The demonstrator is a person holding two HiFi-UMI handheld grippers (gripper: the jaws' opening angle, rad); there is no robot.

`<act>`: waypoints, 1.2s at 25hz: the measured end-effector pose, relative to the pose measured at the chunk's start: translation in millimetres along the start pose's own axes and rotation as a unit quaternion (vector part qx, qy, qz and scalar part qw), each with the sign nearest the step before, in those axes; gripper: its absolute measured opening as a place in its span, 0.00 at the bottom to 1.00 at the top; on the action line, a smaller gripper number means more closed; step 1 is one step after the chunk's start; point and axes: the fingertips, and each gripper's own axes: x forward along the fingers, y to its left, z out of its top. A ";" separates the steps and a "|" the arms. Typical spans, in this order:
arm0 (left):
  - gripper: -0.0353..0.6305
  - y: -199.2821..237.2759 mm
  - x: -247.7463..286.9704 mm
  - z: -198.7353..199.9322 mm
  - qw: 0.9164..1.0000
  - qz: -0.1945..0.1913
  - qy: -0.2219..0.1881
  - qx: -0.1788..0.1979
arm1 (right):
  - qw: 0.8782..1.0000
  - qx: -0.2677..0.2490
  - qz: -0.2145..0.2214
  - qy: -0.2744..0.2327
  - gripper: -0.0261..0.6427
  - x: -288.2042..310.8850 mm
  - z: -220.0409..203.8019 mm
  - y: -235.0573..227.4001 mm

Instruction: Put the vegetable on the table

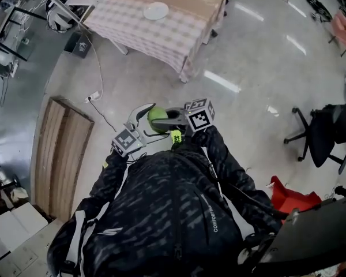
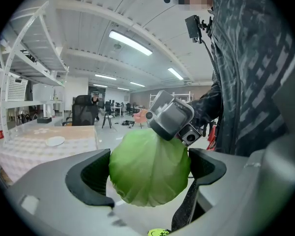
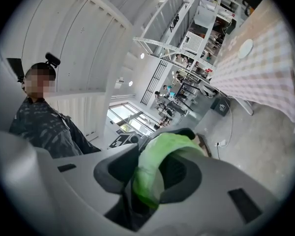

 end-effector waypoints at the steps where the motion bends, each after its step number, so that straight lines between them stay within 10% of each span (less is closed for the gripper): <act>1: 0.77 5.4 3.9 1.7 1.000 0.002 0.001 0.001 | 1.000 -0.002 0.001 0.001 0.22 -2.6 5.2 -3.1; 30: 0.77 155.1 36.1 19.7 0.999 -0.040 -0.010 0.032 | 0.998 -0.023 -0.045 -0.030 0.22 -3.4 132.8 -97.1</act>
